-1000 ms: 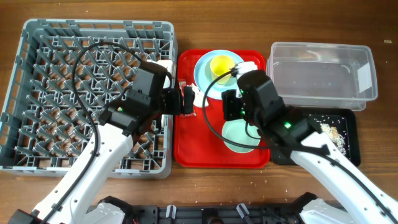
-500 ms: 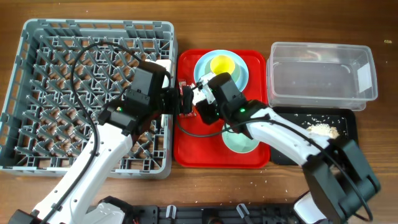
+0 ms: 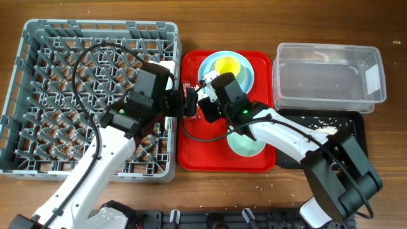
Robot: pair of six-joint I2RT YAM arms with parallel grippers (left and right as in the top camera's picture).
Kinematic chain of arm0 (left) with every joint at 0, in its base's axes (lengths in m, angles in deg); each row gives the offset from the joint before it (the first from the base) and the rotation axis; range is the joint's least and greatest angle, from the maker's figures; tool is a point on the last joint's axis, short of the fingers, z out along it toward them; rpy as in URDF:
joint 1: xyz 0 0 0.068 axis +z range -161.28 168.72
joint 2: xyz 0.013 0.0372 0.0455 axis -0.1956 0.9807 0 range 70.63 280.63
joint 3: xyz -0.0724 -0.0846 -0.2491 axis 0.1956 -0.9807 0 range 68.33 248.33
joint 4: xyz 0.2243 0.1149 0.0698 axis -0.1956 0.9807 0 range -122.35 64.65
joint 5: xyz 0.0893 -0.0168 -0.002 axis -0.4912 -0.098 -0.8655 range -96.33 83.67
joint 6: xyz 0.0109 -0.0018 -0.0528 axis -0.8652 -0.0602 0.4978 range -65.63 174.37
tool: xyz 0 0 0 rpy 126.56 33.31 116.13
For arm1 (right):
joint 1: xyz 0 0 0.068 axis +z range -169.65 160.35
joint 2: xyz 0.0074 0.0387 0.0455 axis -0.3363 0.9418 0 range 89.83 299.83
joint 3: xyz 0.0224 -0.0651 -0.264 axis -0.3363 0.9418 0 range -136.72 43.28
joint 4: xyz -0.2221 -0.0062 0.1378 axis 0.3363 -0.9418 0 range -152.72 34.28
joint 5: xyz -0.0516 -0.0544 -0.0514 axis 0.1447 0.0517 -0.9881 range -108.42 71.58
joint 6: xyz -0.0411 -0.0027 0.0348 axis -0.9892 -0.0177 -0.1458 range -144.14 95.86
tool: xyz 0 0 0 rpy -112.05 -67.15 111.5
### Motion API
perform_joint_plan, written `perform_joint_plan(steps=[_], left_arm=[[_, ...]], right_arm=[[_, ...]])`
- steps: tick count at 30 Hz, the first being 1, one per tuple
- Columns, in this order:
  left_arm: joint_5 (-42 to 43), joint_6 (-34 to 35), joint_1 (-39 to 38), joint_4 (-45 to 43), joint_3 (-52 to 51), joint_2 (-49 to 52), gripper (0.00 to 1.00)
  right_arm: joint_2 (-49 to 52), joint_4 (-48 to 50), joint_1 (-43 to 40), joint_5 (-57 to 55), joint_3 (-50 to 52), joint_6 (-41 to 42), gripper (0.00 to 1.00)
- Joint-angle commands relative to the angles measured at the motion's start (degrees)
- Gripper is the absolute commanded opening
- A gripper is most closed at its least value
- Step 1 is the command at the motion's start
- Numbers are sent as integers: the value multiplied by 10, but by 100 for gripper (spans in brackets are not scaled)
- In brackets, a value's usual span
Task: Sort waste into correct bins and load items into the dishwasher rack
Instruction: 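Grasp the white tissue on the tray with the right gripper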
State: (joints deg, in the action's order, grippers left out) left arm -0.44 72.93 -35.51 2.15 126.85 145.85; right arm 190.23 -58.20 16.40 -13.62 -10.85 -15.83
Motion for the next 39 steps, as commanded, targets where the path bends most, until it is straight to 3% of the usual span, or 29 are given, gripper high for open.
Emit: perform_joint_plan(steps=[1,9,17,23,27,30,33,34,36,37,39], left_arm=[[11,1,0,-4,7,-1,100],[11,1,0,-4,7,-1,100],[11,1,24,-4,7,-1,100],[11,1,270,-4,7,-1,100],[11,1,430,-4,7,-1,100],[11,1,499,-4,7,-1,100],[11,1,519,-4,7,-1,100],[11,1,519,-4,7,-1,100],[11,1,519,-4,7,-1,100],[11,1,519,-4,7,-1,100],[11,1,519,-4,7,-1,100]], right_arm=[[14,-8,-2,-8,2,7,50],[-159,-113,-49,13,2,-8,51],[-136,-92,-57,83,2,-6,51],[-56,-45,-57,153,2,-7,52],[-4,9,-57,154,2,-7,59],[51,43,-54,137,2,-6,64],[80,76,-54,127,2,7,66],[83,81,-53,127,2,17,60],[83,80,-53,127,2,24,23],[81,78,-53,127,2,28,17],[66,76,-53,127,2,55,16]])
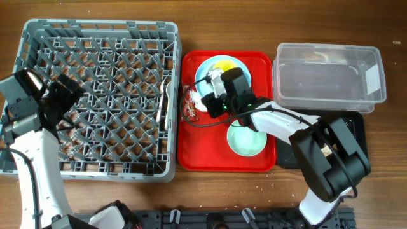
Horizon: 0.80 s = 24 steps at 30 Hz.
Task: Sort waste into correct bins and load items into the dishwasher rack
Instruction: 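Grasp the white tissue on the tray with the right gripper, then carry the tissue right and drop it into the clear bin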
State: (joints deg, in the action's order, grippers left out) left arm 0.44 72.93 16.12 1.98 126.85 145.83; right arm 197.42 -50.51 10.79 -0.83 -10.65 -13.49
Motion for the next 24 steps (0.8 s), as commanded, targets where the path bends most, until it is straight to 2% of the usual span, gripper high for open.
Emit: perform_joint_plan(steps=[1,2,3,6,8,9,11,12,14,15,16,18,20,24], left_arm=[[2,1,2,-2,7,-1,100],[2,1,2,-2,7,-1,100],[2,1,2,-2,7,-1,100],[2,1,2,-2,7,-1,100],[2,1,3,-2,7,-1,100],[3,1,2,-2,7,-1,100],[2,1,2,-2,7,-1,100],[3,1,2,-2,7,-1,100],[3,1,2,-2,7,-1,100],[2,1,2,-2,7,-1,100],[3,1,2,-2,7,-1,100],[2,1,2,-2,7,-1,100],[2,1,2,-2,7,-1,100],[2,1,3,-2,7,-1,100]], right_arm=[[-35,-1,3,-2,-1,32,16],[-66,-1,2,-15,-1,32,15],[-115,-3,2,-39,-1,32,4],[-236,-41,2,-96,-1,26,4],[-315,-112,2,-189,-1,24,4],[-335,-141,2,-188,0,24,4],[-351,-198,4,-93,0,32,4],[-346,-225,8,-46,0,44,9],[-306,-281,38,-33,1,67,24],[-268,-273,61,-37,1,65,35],[-227,-250,83,-43,1,52,42],[-144,-202,114,-111,1,50,46],[-77,-159,120,-159,0,81,46],[-40,-108,119,-163,1,106,46]])
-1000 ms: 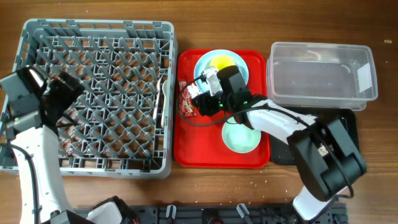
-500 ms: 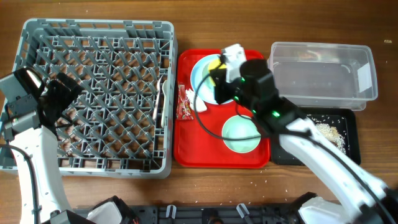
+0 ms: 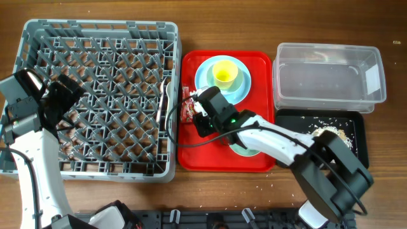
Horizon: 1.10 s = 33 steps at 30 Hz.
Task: Sort waste into correct bins and load items into the dishwasher rack
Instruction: 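Carry the tissue right and drop it into the clear bin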
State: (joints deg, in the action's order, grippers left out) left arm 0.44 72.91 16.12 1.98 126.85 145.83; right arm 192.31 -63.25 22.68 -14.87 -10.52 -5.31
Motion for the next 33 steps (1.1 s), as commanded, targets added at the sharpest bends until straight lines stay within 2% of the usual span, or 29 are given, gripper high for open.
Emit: perform_joint_plan(steps=[1,7,11,15,16,17,18,19,22,25,27,29,30,33], left_arm=[[2,1,3,-2,7,-1,100],[2,1,2,-2,7,-1,100],[2,1,2,-2,7,-1,100],[2,1,2,-2,7,-1,100],[2,1,3,-2,7,-1,100],[2,1,2,-2,7,-1,100],[3,1,2,-2,7,-1,100],[2,1,2,-2,7,-1,100],[2,1,2,-2,7,-1,100],[2,1,2,-2,7,-1,100],[2,1,2,-2,7,-1,100],[3,1,2,-2,7,-1,100],[2,1,3,-2,7,-1,100],[3,1,3,-2,7,-1,100]], right_arm=[[10,24,0,-22,-2,24,46],[-35,-66,1,-46,-12,137,45],[9,-28,1,-61,-9,177,45],[50,9,1,-70,-9,178,45],[49,15,1,-70,-9,178,42],[49,20,2,-70,-9,177,35],[49,24,1,-70,-9,172,18],[33,23,1,-76,-10,172,10],[-33,19,1,-91,-10,172,4],[-111,-19,1,-91,-10,194,5],[-114,-39,1,-91,-10,204,8],[-88,-42,3,-90,-10,233,33],[-71,-38,4,-90,-10,250,40],[-15,-18,4,-87,-10,251,43]])
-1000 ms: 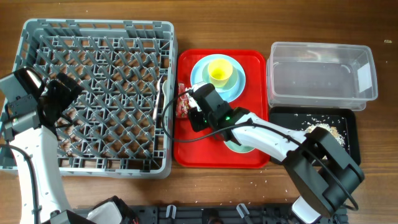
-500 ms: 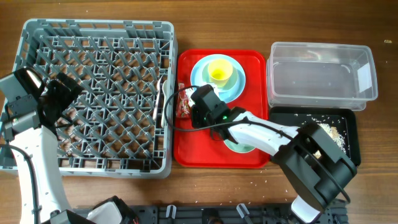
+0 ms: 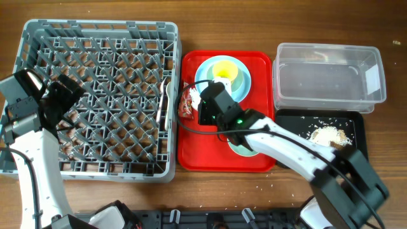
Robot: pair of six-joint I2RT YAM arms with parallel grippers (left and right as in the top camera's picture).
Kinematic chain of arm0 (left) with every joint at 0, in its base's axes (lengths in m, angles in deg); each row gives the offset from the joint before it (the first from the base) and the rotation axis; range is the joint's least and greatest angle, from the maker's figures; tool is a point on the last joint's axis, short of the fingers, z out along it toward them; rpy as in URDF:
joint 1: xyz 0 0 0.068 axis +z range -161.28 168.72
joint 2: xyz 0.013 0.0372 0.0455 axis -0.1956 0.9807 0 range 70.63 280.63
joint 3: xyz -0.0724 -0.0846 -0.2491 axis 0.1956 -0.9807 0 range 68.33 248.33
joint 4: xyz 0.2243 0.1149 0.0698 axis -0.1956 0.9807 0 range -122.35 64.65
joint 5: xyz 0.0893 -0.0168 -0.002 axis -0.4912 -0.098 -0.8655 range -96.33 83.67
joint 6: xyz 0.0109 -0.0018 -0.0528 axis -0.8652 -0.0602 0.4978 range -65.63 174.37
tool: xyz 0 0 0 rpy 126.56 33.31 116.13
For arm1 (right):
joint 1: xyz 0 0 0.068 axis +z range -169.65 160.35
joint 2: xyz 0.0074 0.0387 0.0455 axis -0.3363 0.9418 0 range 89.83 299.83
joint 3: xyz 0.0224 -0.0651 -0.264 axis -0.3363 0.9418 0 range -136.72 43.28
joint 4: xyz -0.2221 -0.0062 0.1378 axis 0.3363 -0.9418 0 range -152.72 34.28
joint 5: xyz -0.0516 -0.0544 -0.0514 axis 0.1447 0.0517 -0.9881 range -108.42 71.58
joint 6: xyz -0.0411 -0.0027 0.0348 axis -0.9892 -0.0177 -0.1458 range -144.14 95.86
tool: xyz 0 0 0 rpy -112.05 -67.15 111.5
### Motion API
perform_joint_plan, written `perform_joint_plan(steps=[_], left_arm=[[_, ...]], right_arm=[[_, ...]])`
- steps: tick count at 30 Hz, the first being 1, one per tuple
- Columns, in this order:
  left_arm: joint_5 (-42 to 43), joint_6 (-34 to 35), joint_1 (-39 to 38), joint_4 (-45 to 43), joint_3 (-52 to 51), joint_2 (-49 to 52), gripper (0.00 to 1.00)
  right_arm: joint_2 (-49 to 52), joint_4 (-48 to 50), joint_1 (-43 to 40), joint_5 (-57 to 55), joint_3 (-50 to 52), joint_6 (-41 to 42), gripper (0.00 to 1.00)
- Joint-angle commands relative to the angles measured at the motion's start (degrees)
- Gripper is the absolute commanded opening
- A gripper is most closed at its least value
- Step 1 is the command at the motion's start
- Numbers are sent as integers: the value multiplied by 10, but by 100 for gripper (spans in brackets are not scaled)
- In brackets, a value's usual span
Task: Sort waste into correct bins and load items into the dishwasher rack
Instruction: 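Carry the tissue right and drop it into the clear bin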
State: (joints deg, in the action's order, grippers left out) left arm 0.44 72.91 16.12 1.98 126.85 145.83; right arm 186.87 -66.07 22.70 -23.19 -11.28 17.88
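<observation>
A crumpled red-and-white wrapper (image 3: 186, 102) lies at the left edge of the red tray (image 3: 191, 156). My right gripper (image 3: 199, 107) sits right against the wrapper; its fingers are hidden under the wrist, so the grip cannot be made out. Behind it a yellow cup (image 3: 225, 69) stands on a light blue plate (image 3: 243, 89). A pale green bowl (image 3: 240, 147) is mostly covered by the right arm. A white utensil (image 3: 166, 102) lies in the grey dishwasher rack (image 3: 95, 28) along its right side. My left gripper (image 3: 65, 92) rests over the rack's left part.
A clear plastic bin (image 3: 329, 76) stands at the back right. In front of it lies a black tray (image 3: 356, 130) holding a pile of food crumbs (image 3: 327, 135). Bare wooden table runs along the front edge.
My right gripper has shifted slightly back and right on the tray, and the wrapper now shows bunched just left of it. The left arm has not moved.
At first both grippers met at the tray's left edge by the rack. Then the left arm was back at the rack's far left, a utensil lay along the rack's right side, and the right gripper was near the plate. It then sat on the wrapper and stays beside it.
</observation>
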Motion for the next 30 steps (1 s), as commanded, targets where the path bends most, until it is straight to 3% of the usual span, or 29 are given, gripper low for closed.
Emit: perform_joint_plan(steps=[1,5,6,9,11,15,17,20,23,28,29,30], left_arm=[[2,1,2,-2,7,-1,100],[3,1,3,-2,7,-1,100],[2,1,3,-2,7,-1,100],[2,1,2,-2,7,-1,100],[2,1,2,-2,7,-1,100],[3,1,2,-2,7,-1,100],[3,1,2,-2,7,-1,100],[2,1,3,-2,7,-1,100],[2,1,2,-2,7,-1,100],[3,1,2,-2,7,-1,100],[2,1,2,-2,7,-1,100],[2,1,2,-2,7,-1,100]], right_arm=[[68,34,3,1,-3,18,46],[110,95,3,-3,-3,15,49],[110,98,3,-4,-3,15,44],[105,97,3,-3,-3,14,13],[63,88,3,-3,-3,6,4],[-76,14,3,-76,-3,-57,4],[-185,-45,-10,-184,-3,-100,4],[-266,-118,-60,-294,-3,-126,4],[-280,-180,-174,-310,-3,-125,4],[-226,-179,-334,-233,-3,-138,4],[-212,-171,-353,-207,-3,-155,10],[-193,-167,-373,-181,-3,-170,34]])
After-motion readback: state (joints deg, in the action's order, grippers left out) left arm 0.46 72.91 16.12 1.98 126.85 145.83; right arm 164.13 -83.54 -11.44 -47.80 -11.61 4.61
